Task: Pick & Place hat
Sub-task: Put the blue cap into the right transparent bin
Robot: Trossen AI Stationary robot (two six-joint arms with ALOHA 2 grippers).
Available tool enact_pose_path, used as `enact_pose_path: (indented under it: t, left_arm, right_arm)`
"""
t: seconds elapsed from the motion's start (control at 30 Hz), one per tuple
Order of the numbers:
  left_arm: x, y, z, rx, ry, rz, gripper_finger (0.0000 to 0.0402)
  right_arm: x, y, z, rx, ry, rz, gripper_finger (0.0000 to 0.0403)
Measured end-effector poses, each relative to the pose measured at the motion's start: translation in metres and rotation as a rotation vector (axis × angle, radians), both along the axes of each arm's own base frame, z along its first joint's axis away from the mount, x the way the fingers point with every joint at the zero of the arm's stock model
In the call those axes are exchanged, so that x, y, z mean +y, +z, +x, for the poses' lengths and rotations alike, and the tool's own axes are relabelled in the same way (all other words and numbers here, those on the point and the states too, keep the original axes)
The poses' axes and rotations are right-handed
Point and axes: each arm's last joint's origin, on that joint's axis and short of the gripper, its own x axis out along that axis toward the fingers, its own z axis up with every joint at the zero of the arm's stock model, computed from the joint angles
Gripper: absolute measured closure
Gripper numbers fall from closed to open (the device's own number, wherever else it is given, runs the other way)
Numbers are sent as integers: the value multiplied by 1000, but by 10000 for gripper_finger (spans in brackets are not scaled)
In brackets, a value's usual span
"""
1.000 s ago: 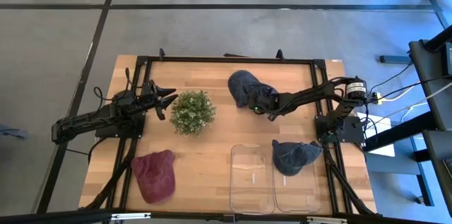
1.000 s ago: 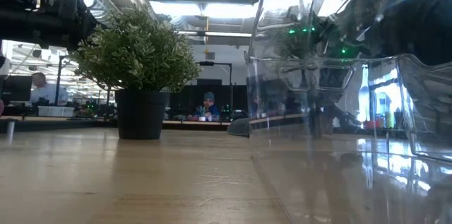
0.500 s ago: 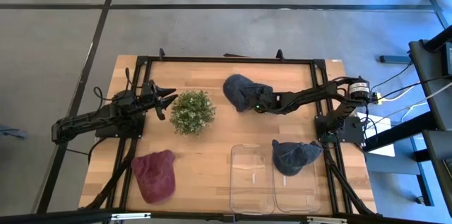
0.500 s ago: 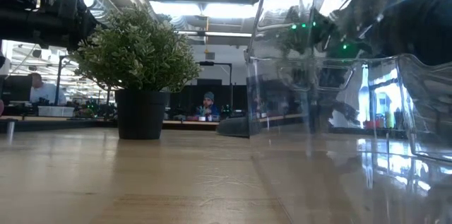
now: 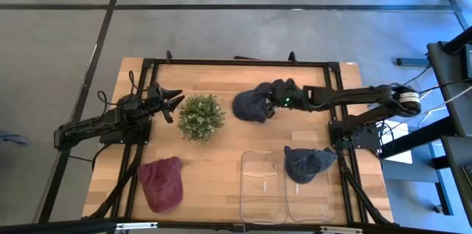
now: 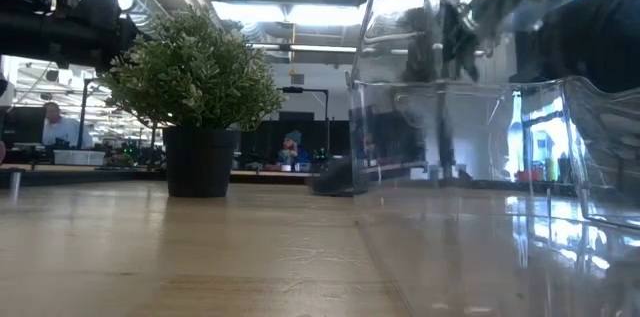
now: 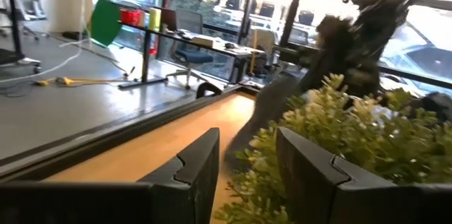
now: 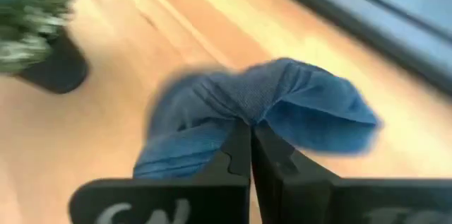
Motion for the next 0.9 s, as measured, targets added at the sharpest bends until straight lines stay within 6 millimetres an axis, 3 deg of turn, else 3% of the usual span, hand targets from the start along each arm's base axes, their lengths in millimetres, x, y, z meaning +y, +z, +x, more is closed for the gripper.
enact_pose_path:
  t: [0.2, 0.43, 0.63, 0.9]
  left_arm:
    - [2, 1, -1, -9, 61, 1, 265]
    - [3, 1, -2, 16, 125, 50, 265]
    - [3, 2, -2, 33, 144, 80, 265]
    - [3, 2, -2, 19, 142, 59, 265]
  right_arm:
    - [4, 74, -5, 85, 196, -30, 401]
    - [12, 155, -19, 177, 281, -26, 401]
    - [35, 203, -24, 144, 413, 49, 401]
    - [94, 249, -29, 56, 708, 112, 401]
